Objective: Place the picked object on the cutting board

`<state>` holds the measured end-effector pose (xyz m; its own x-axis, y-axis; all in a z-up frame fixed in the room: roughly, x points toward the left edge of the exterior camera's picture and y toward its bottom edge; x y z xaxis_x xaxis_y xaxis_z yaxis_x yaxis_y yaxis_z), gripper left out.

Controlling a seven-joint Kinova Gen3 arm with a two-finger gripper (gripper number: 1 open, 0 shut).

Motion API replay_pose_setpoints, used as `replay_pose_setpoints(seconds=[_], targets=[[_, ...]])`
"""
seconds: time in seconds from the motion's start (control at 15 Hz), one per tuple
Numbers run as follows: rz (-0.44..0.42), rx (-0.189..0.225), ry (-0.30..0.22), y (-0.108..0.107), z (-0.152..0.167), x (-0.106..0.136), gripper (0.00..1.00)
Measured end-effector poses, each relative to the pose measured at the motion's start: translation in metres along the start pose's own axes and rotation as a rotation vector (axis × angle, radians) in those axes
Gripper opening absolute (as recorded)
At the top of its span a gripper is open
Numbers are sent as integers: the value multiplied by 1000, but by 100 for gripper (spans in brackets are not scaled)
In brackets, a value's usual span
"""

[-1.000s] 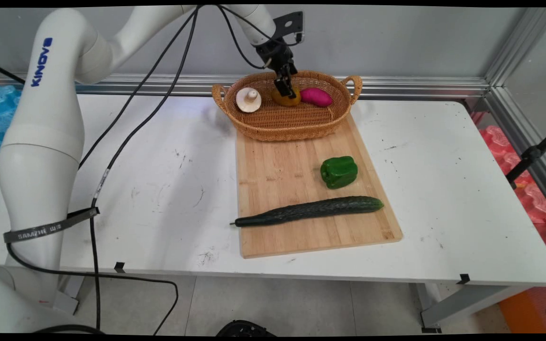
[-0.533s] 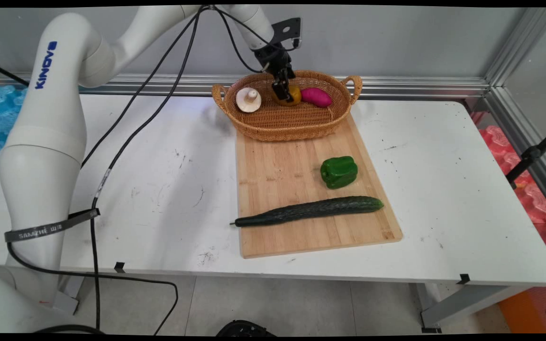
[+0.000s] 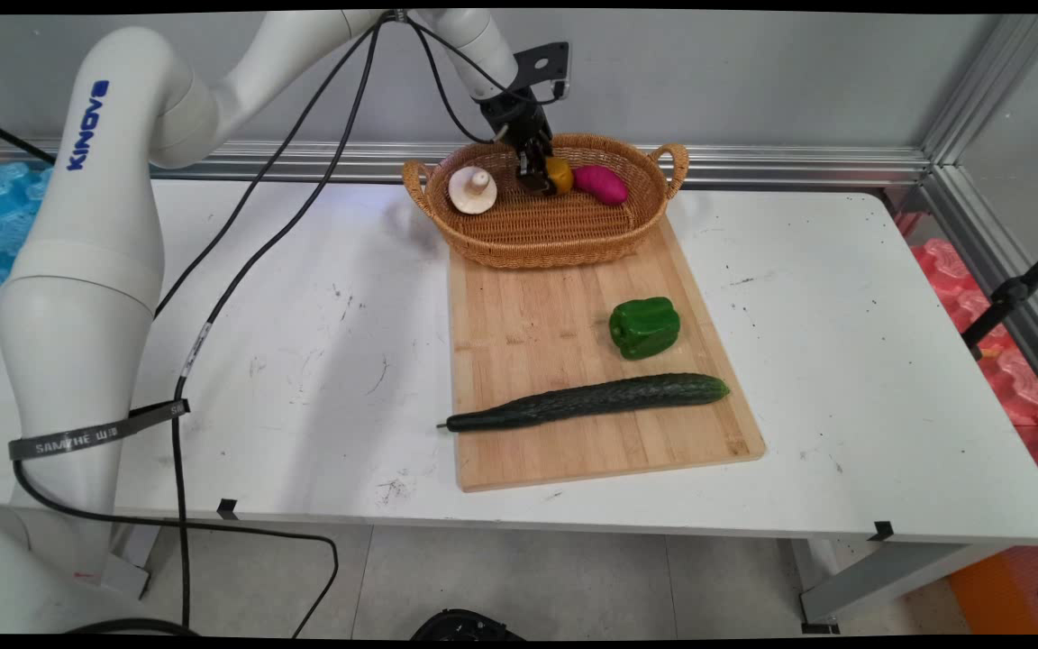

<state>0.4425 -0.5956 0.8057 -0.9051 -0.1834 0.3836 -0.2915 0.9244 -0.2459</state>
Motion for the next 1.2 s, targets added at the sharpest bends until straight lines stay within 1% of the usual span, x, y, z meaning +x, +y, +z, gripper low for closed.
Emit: replay_pose_setpoints(seconds=[0.13,0.4,0.53,0.8,1.0,1.2], targets=[[-11,16,5,2,-9,5,0],[-89,61,26,15,-41,18,0],[-124,70,42,32,-59,35,0],[-163,54,69,79,-87,76,0],[-184,43,75,105,-101,94,0],[-208,27,78,136,-115,110,0]])
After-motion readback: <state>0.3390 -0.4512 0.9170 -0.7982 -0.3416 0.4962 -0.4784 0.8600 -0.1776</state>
